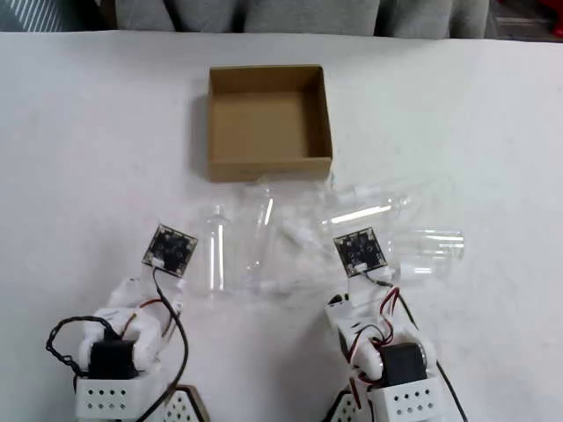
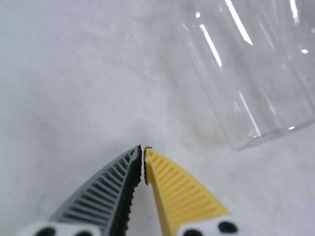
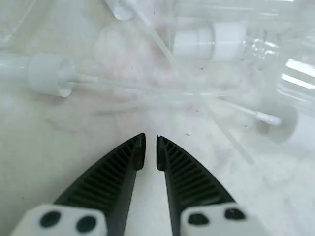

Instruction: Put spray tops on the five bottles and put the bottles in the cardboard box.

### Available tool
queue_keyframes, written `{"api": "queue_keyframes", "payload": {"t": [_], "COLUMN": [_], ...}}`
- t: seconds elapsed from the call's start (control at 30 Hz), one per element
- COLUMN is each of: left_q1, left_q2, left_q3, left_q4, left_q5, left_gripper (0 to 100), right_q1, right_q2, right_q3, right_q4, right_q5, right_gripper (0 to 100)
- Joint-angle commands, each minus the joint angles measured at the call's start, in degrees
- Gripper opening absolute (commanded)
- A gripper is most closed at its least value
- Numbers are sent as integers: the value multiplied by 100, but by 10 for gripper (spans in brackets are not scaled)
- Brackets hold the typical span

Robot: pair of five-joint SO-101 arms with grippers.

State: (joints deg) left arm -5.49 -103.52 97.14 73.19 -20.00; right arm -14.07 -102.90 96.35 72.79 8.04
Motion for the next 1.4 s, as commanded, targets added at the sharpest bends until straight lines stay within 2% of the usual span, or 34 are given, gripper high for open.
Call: {"api": "queue_keyframes", "payload": {"t": [0.0, 0.63, 1.37], "left_q1": [-40, 4, -31], "left_q2": [-110, -110, -92], "left_q3": [-18, -79, -2611], "left_q4": [53, 18, -185], "left_q5": [-62, -70, -26], "left_gripper": [24, 24, 24], "right_q1": [-4, -4, 22], "right_q2": [-22, -22, -40], "right_q3": [44, 44, 18], "right_q4": [-4, -4, -13], "right_q5": [-44, -44, -44], "right_gripper": [19, 17, 21]}}
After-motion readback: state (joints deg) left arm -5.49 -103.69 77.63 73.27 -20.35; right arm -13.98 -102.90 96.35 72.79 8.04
